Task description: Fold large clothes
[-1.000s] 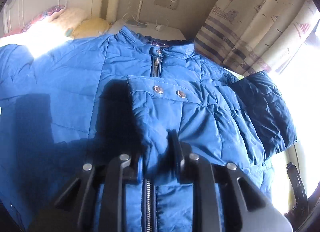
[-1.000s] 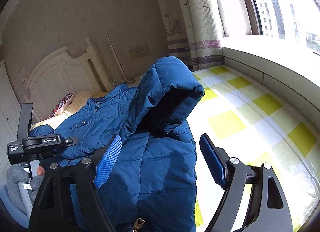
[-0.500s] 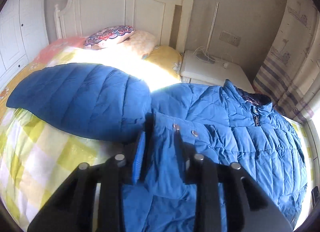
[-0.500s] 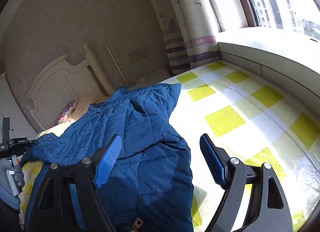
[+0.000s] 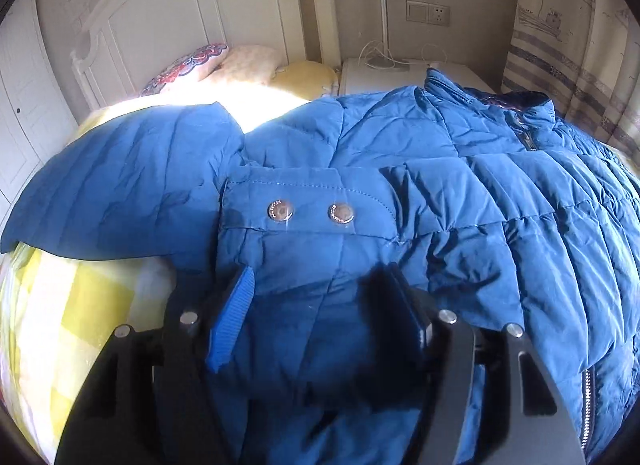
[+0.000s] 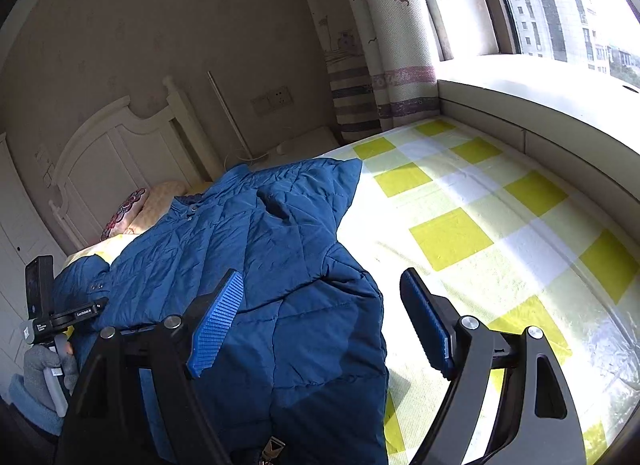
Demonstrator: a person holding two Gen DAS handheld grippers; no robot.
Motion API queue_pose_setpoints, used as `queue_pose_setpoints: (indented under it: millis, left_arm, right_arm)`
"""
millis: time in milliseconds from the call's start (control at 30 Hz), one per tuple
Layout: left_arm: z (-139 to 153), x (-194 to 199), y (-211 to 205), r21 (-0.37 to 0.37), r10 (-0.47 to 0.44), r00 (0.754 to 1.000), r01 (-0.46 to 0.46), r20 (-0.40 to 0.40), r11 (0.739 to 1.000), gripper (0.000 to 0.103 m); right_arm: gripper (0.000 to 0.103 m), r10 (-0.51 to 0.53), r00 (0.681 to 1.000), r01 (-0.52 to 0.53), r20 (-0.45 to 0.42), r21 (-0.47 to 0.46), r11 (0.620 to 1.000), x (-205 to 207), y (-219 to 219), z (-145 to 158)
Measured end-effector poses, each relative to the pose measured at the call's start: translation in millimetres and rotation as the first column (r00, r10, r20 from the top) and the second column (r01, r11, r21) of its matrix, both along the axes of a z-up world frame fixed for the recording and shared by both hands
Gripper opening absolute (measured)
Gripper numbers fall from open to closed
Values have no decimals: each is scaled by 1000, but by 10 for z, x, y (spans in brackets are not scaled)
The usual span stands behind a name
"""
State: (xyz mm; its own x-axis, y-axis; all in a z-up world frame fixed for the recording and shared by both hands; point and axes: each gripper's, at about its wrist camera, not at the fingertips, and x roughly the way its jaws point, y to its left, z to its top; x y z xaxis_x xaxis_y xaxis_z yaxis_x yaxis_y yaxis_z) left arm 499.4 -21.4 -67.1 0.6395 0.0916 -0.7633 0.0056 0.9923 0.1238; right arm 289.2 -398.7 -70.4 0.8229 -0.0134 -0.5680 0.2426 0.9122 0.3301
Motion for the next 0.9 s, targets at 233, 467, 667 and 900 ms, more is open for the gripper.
queue_pose_setpoints:
  millis: [233,467,667,900]
  left_arm:
    - [-54,5,-106,74,21,1000,-22,13,997,79]
    - [-40,-5,-66,59,35,999,-37,21,998,83]
    - [-49,4,-75,71,36,999,-38,22,997,84]
    - [-47,-52,-101,94,50,998,-54,35,994,85]
  right_arm:
    - [79,142,989,-129,42,-220,967,608,494,566]
    - [82,182,936,-259,-300,-238,936,1761,668,-57]
    - [84,118,954,-167,-274,-164,972,1659,512,14]
    - [89,142,925,-239,-354,-247,939,1780,700,-229]
